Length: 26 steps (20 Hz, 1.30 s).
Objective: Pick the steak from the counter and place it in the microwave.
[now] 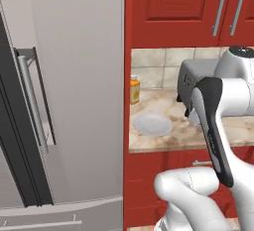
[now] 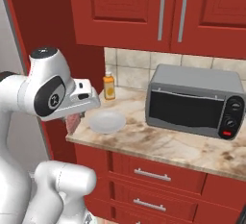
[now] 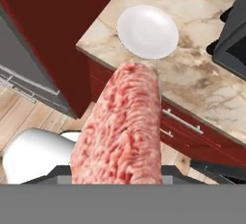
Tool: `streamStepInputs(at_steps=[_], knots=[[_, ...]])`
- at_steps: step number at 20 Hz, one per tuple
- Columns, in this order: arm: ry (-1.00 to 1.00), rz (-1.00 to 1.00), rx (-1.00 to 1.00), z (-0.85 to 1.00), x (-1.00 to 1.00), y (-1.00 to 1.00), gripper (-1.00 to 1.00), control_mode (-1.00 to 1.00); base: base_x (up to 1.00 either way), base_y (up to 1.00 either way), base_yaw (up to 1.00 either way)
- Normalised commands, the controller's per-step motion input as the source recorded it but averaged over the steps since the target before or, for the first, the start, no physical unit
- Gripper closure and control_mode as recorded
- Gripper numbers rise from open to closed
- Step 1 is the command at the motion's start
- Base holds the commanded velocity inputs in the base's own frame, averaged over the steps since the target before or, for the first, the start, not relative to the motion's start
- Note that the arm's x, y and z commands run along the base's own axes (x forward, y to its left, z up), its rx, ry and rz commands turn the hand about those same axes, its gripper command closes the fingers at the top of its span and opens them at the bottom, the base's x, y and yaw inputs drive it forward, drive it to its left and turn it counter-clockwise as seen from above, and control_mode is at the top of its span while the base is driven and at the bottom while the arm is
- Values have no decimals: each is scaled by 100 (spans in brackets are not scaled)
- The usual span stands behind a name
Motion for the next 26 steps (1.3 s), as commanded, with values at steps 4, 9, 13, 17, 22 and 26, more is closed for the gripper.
streamStepInputs(at_steps=[4, 9, 13, 17, 22, 26], knots=[[0, 0, 0, 0, 0, 0, 100, 100, -100, 12, -6], [0, 0, 0, 0, 0, 0, 100, 100, -100, 70, -19], [0, 0, 0, 0, 0, 0, 100, 100, -55, 100, -20], [0, 0, 0, 0, 0, 0, 100, 100, -20, 100, -13], [0, 0, 0, 0, 0, 0, 100, 100, -10, 100, -4], [0, 0, 0, 0, 0, 0, 100, 100, 3, 100, 0]])
